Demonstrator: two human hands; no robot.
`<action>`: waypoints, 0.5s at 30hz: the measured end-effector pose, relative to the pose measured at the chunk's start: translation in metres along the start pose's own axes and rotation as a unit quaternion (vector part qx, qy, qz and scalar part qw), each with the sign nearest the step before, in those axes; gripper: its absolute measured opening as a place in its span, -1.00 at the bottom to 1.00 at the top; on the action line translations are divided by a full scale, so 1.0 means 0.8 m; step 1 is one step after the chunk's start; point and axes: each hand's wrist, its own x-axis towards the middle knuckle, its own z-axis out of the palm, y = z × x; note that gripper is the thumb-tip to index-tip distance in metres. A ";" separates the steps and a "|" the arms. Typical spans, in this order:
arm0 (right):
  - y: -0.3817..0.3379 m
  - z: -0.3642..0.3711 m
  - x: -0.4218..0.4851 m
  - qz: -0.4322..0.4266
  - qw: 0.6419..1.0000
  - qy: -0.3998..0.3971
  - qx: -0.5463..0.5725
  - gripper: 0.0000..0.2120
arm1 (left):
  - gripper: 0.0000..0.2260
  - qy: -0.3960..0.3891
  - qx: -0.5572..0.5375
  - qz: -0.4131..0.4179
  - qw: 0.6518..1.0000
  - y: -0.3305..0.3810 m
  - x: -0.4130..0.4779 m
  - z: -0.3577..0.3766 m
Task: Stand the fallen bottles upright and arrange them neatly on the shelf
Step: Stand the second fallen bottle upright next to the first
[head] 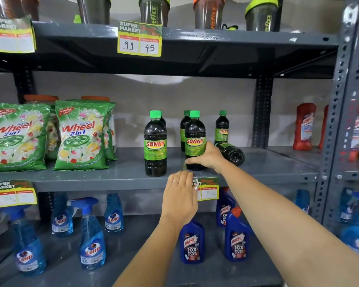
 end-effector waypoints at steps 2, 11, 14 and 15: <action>0.000 -0.002 -0.008 -0.003 1.000 0.003 -0.004 -0.15 | -0.57 -0.001 0.000 0.001 1.000 0.001 0.000 -0.002; -0.006 -0.009 -0.037 -0.003 1.000 -0.001 0.003 -0.10 | -0.55 -0.007 -0.003 0.003 1.000 0.002 -0.001 -0.005; -0.014 -0.026 -0.046 -0.024 0.998 -0.004 0.058 0.08 | -0.52 -0.006 -0.044 0.007 0.999 0.002 -0.001 -0.010; -0.017 -0.036 -0.048 -0.044 0.995 0.031 0.087 0.07 | -0.50 0.002 -0.074 0.003 0.997 0.002 -0.001 -0.011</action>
